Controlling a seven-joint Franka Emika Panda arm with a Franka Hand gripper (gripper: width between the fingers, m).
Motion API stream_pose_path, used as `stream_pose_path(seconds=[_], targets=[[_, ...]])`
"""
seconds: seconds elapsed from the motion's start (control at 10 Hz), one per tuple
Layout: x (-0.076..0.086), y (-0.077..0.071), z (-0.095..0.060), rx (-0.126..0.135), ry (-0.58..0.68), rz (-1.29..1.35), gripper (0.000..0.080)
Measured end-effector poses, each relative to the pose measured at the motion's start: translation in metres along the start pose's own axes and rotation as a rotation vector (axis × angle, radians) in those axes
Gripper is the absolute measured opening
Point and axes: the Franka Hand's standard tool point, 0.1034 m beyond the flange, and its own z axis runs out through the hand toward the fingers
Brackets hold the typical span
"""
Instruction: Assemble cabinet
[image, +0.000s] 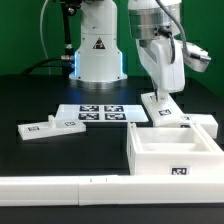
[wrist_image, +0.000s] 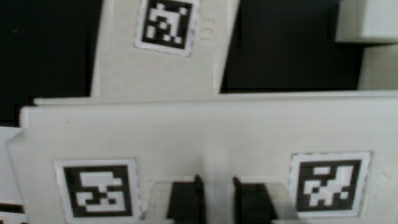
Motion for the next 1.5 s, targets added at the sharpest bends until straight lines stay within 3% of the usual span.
stream_pose_path(seconds=[0.2, 0.5, 0.6, 0.7, 0.8, 1.0, 1.1, 1.2, 1.5], targets=[[-0.004, 0.001, 0.002, -0.005, 0.009, -0.006, 0.0064], [-0.016, 0.001, -0.001, -0.078, 0.038, -0.028, 0.0064], [-0.017, -0.002, -0.001, -0.073, 0.043, -0.024, 0.0064], [-0.020, -0.004, 0.001, -0.046, 0.085, -0.023, 0.0064], [-0.030, 0.000, 0.006, -0.058, 0.145, -0.027, 0.0064], [-0.029, 0.002, 0.007, -0.072, 0.149, -0.033, 0.0064], [-0.022, 0.009, 0.004, -0.143, 0.144, -0.005, 0.0064], [-0.018, 0.012, -0.002, -0.190, 0.149, 0.018, 0.0064], [-0.019, 0.011, -0.006, -0.188, 0.159, 0.007, 0.0064]])
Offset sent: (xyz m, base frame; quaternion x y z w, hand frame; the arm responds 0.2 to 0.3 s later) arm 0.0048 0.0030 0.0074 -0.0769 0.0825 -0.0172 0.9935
